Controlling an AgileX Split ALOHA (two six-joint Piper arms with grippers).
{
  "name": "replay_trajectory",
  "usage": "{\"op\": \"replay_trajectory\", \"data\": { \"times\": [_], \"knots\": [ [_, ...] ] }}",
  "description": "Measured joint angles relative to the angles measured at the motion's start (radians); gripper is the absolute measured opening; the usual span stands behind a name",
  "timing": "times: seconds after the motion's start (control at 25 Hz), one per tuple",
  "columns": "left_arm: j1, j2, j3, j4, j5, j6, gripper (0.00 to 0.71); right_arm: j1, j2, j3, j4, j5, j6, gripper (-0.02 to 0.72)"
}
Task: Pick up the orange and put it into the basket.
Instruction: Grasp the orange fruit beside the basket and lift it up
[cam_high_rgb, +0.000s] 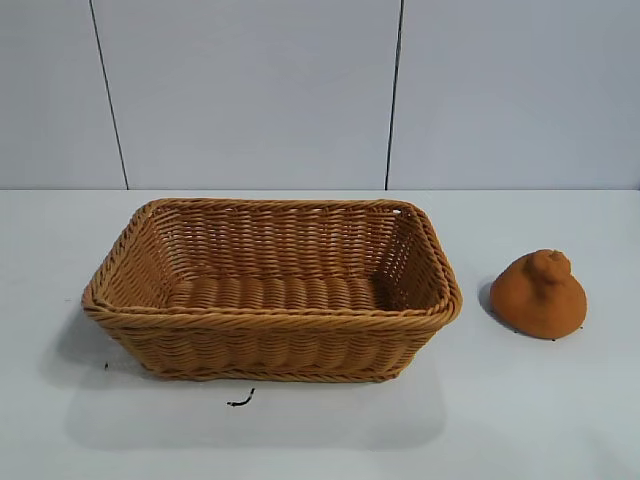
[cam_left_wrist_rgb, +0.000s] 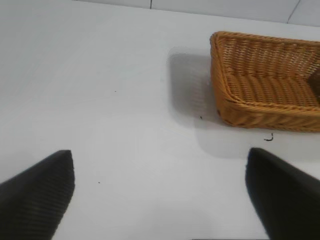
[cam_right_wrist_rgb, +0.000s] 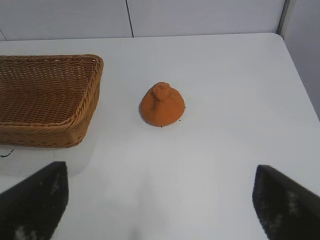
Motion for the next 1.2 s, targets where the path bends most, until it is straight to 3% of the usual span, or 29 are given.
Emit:
{"op": "replay_trajectory", "data": {
  "times": [0.52, 0.84, 1.2],
  "knots": [
    [-0.012, -0.001, 0.000, -0.002, -0.002, 0.000, 0.666, 0.000, 0.770, -0.313, -0.020, -0.087, -0.001, 0.694],
    [-0.012, -0.001, 0.000, -0.002, -0.002, 0.000, 0.666, 0.000, 1.293, -0.589, -0.020, -0.092, -0.004, 0.694],
    [-0.012, -0.001, 0.000, -0.002, -0.002, 0.000, 0.666, 0.000, 1.681, -0.861, -0.002, -0.057, -0.038, 0.694]
  ]
}}
